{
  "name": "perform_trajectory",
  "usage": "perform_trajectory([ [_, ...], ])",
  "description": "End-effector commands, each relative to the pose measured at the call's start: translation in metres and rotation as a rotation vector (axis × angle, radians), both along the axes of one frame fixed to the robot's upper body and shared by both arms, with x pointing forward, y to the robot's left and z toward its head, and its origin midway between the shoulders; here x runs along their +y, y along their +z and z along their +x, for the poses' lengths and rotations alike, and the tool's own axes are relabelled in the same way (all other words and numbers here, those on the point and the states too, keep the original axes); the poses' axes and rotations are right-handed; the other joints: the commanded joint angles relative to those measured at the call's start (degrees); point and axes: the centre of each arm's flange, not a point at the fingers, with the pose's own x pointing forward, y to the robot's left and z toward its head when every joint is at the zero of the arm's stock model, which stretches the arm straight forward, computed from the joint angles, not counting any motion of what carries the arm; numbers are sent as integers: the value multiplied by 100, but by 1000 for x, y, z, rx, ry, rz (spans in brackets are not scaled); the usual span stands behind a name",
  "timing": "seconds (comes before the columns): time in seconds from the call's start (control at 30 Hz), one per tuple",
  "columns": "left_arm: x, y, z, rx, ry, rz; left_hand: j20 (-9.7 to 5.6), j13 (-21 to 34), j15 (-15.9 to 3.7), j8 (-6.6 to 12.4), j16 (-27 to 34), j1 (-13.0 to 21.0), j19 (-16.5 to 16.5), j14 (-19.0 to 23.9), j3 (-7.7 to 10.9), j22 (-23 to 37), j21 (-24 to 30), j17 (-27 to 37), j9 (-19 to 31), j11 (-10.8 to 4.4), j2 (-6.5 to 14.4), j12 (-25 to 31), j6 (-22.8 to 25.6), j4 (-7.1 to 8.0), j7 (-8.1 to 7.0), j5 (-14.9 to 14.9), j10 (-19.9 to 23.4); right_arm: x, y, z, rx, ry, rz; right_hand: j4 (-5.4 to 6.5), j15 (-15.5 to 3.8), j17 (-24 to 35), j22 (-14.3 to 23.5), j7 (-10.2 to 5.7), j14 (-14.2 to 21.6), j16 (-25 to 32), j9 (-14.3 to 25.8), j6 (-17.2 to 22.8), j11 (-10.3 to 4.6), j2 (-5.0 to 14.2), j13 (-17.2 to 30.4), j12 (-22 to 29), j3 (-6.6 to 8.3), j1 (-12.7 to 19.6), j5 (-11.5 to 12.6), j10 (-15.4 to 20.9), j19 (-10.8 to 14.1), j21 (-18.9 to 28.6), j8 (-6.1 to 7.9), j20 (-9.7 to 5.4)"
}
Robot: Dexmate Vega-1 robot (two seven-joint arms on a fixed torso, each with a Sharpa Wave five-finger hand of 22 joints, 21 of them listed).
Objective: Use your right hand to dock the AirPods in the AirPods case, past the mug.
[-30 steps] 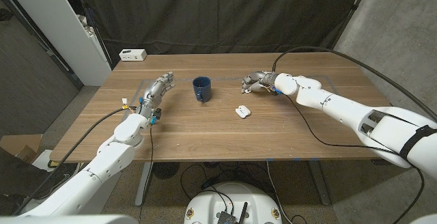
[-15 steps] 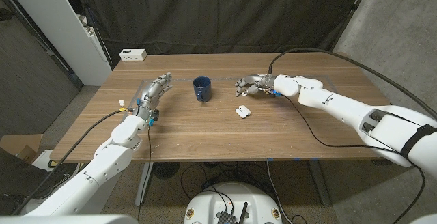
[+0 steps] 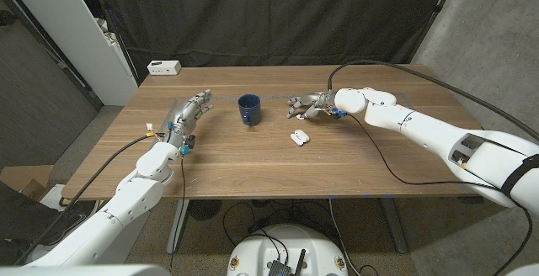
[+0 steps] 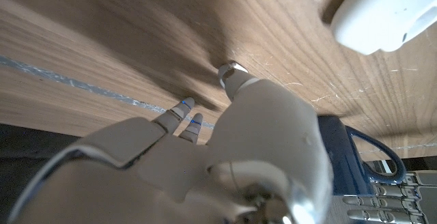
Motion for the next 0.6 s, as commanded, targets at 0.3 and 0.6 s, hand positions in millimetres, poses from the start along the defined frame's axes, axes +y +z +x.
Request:
perform_trajectory([
  [0.3, 8, 16, 20, -17, -35, 34, 41, -25, -45, 62, 20, 59, 31, 44, 2, 33, -11, 14, 11, -2, 36, 26, 143, -105, -146, 29, 78, 5, 17, -65, -113, -176, 270, 214, -526, -154, -18, 1, 302, 103, 68, -964, 328, -452, -39, 159, -512, -820, -39, 60, 509, 128, 27, 213],
  [0.6, 10, 17, 23, -18, -42, 41, 49, -35, -60, 58, 24, 96, 42, 49, -5, 34, -21, 13, 12, -5, 44, 28, 166, -142, -156, 31, 82, 16, 4, -80, -212, -190, 391, 491, -409, -494, -21, 300, 1288, 298, 233, 25, 725, -965, -116, 488, -1300, -2346, -453, 1248, 1218, 123, 482, 430],
])
